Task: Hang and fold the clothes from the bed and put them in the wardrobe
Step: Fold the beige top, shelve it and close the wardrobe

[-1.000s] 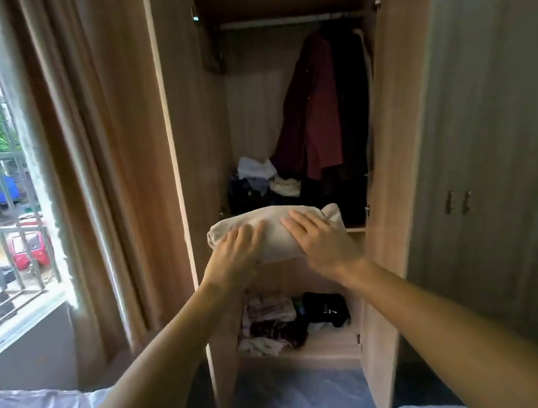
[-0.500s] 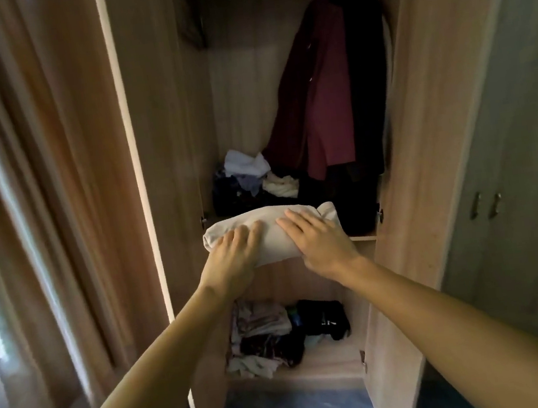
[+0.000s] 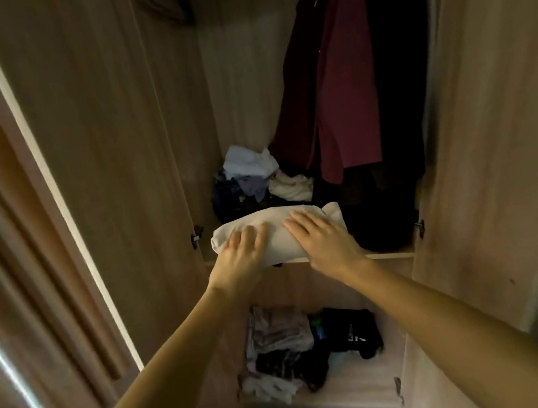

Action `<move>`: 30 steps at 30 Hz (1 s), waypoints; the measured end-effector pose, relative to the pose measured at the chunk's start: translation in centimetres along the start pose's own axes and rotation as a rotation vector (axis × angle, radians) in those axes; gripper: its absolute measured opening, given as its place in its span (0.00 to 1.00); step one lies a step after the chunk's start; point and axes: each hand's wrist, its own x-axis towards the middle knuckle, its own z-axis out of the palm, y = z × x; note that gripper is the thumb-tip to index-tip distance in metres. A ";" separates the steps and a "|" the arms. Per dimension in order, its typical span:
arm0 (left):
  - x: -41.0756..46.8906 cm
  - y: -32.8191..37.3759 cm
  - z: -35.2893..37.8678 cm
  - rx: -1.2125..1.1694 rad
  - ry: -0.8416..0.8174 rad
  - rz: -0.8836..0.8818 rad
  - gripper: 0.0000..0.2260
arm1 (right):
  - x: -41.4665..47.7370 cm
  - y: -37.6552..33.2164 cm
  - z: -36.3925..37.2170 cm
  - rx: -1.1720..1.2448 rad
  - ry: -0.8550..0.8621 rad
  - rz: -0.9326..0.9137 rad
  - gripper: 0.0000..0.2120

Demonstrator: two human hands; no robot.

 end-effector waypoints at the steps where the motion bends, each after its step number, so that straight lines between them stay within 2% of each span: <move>1: 0.8 -0.3 1.0 0.015 -0.002 0.000 0.31 | 0.6 0.7 1.0 0.003 -0.001 0.002 0.37; 8: 6.1 -3.7 8.6 0.034 -0.017 -0.008 0.35 | 5.4 3.9 8.4 0.001 0.018 0.026 0.34; 14: 9.4 -7.3 16.4 -0.054 -0.082 -0.041 0.34 | 10.0 5.6 15.5 0.005 -0.052 0.022 0.32; 21: 14.3 -12.2 25.0 -0.068 -0.142 -0.012 0.39 | 15.5 7.8 23.8 0.018 -0.113 0.050 0.37; 23: 16.0 -14.0 27.3 -0.051 -0.106 -0.012 0.40 | 17.7 8.3 26.0 0.026 -0.129 0.079 0.40; 25: 17.9 -16.0 29.6 -0.032 -0.028 -0.021 0.37 | 20.1 8.8 28.4 0.042 -0.127 0.125 0.42; 28: 19.8 -18.1 33.7 0.019 -0.042 -0.100 0.33 | 23.0 8.7 32.5 0.095 -0.183 0.225 0.37; 30: 19.3 -18.4 37.3 0.003 -0.135 -0.165 0.39 | 23.4 8.0 35.8 0.123 -0.250 0.251 0.33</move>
